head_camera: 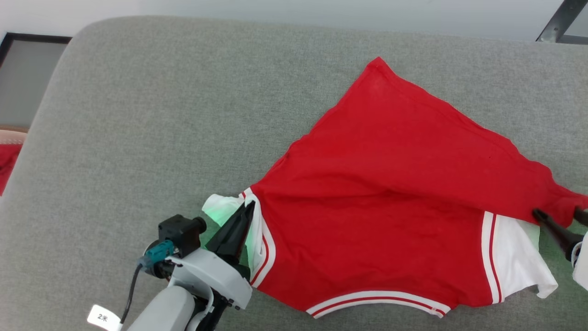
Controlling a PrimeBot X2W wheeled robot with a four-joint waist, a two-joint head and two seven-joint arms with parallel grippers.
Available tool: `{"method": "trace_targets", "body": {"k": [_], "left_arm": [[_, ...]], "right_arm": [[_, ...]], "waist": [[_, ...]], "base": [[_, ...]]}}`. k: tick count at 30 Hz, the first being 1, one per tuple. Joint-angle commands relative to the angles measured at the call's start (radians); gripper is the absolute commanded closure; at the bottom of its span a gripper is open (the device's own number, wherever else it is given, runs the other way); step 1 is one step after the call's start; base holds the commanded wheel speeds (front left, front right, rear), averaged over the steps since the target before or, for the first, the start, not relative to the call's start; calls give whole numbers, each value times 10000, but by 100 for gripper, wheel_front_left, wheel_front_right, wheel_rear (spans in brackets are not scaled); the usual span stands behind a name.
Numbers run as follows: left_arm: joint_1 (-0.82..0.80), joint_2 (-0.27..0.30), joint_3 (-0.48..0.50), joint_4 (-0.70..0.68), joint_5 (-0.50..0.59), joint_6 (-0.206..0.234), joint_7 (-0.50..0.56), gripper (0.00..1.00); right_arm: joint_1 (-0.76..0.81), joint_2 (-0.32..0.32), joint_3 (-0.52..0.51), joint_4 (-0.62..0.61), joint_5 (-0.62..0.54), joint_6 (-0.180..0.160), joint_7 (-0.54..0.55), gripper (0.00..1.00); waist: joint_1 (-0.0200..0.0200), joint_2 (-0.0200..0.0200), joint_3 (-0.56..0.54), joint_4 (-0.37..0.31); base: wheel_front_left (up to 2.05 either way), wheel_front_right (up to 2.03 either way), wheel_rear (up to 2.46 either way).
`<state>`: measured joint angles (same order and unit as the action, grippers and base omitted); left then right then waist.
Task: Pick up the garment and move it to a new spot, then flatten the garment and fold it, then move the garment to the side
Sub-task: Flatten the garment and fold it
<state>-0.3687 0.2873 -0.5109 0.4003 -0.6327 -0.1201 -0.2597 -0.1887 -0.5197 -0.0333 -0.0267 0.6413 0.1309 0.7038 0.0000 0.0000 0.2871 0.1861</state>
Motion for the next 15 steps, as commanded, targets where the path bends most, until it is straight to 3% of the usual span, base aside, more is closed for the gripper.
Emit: {"method": "trace_targets", "body": {"k": [1, 8, 15], "left_arm": [[-43, 4, 19, 11, -49, 39, -34, 100], [107, 38, 41, 45, -68, 55, -43, 100], [208, -70, -40, 13, -69, 67, -50, 100]], "right_arm": [[114, 30, -94, -101, -133, -4, -83, 0], [803, -12, -529, -1513, -487, -4, -976, 0], [383, -588, -394, -2613, -921, -4, -2454, 0]], "waist": [[0, 0, -17, -3], [0, 0, -174, 30], [0, 0, -338, 249]], "base": [[0, 0, 0], [0, 0, 0], [0, 0, 0]]}}
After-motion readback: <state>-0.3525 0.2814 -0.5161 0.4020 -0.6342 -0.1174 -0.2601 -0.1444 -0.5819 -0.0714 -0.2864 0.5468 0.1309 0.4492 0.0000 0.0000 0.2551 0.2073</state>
